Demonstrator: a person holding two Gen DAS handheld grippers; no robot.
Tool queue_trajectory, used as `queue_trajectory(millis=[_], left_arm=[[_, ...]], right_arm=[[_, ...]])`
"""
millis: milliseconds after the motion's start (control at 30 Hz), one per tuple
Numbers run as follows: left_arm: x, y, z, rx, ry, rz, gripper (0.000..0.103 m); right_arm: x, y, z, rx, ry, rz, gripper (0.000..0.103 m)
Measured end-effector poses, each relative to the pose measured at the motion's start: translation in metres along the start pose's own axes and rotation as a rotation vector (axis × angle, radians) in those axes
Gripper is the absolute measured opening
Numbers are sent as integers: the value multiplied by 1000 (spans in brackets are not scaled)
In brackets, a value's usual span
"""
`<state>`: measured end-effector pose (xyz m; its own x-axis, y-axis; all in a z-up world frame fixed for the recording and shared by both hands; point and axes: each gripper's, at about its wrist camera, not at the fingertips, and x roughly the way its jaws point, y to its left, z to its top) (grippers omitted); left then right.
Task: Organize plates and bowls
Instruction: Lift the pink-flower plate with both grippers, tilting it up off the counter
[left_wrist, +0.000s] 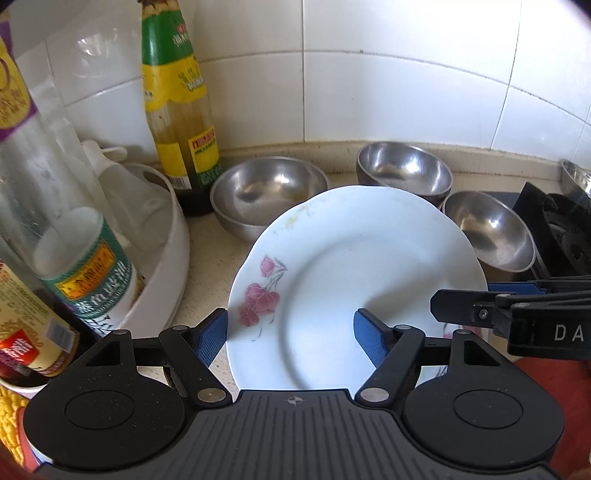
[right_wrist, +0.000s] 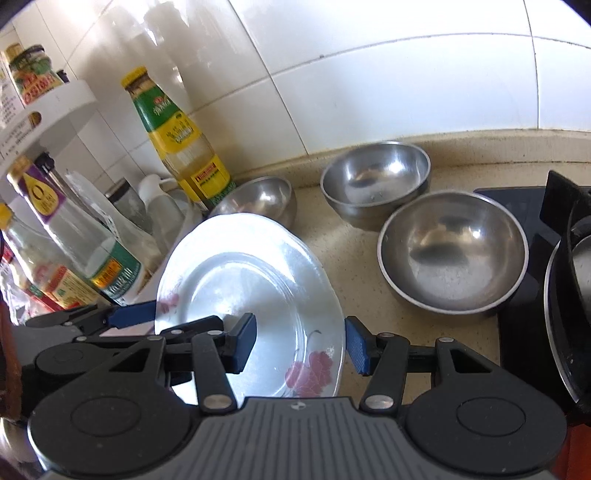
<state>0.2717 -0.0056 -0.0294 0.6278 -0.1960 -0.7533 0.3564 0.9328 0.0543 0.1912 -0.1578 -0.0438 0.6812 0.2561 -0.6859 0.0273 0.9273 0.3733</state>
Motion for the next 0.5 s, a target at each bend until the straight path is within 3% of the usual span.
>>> queue_trajectory(millis=[500], left_arm=[[-28,-4,-3,-3,-55,21,80]], right_arm=[[-24,7,3,-13,-36,32,53]])
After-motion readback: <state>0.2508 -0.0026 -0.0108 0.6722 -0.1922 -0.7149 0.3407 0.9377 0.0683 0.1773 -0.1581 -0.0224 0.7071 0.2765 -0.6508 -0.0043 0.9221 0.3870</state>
